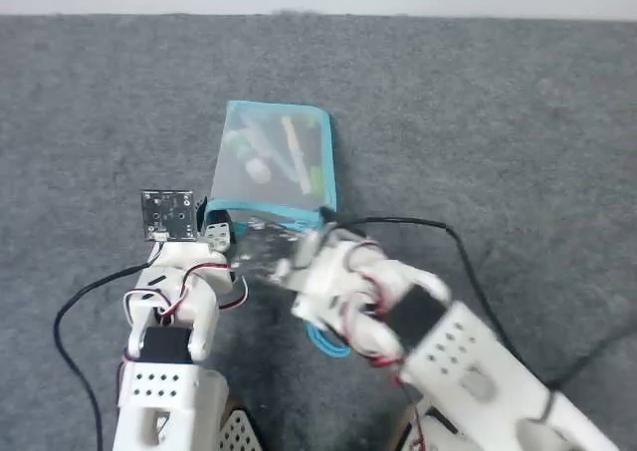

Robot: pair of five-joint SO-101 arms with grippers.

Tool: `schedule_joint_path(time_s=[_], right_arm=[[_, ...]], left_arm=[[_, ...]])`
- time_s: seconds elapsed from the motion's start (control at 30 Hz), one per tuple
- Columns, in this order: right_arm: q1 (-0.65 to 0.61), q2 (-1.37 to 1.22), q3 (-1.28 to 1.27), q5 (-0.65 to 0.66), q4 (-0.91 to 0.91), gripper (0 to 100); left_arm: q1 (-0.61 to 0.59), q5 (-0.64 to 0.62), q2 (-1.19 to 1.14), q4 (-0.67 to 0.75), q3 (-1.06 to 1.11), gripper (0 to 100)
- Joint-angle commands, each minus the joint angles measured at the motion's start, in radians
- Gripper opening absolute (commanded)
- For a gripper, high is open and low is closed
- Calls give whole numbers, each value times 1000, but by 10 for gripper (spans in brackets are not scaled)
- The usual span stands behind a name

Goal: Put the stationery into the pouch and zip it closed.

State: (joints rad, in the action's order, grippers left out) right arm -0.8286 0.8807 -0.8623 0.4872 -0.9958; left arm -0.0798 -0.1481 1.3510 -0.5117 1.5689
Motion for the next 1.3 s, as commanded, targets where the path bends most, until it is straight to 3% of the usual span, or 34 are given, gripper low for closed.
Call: schedule_joint_path(time_s=[0.0,0.23,0.67,0.9,1.27], right_arm=[[110,116,-43,58,-8,325],[147,85,-167,117,105,328],[143,-229,-170,117,536,325],[148,-265,-172,117,645,324],[143,-266,-189,117,680,28]], left_arm=[[8,17,15,37,-15,11],[12,17,15,37,-15,11],[15,17,15,35,-15,11],[15,17,15,35,-15,11],[17,17,17,35,-15,11]])
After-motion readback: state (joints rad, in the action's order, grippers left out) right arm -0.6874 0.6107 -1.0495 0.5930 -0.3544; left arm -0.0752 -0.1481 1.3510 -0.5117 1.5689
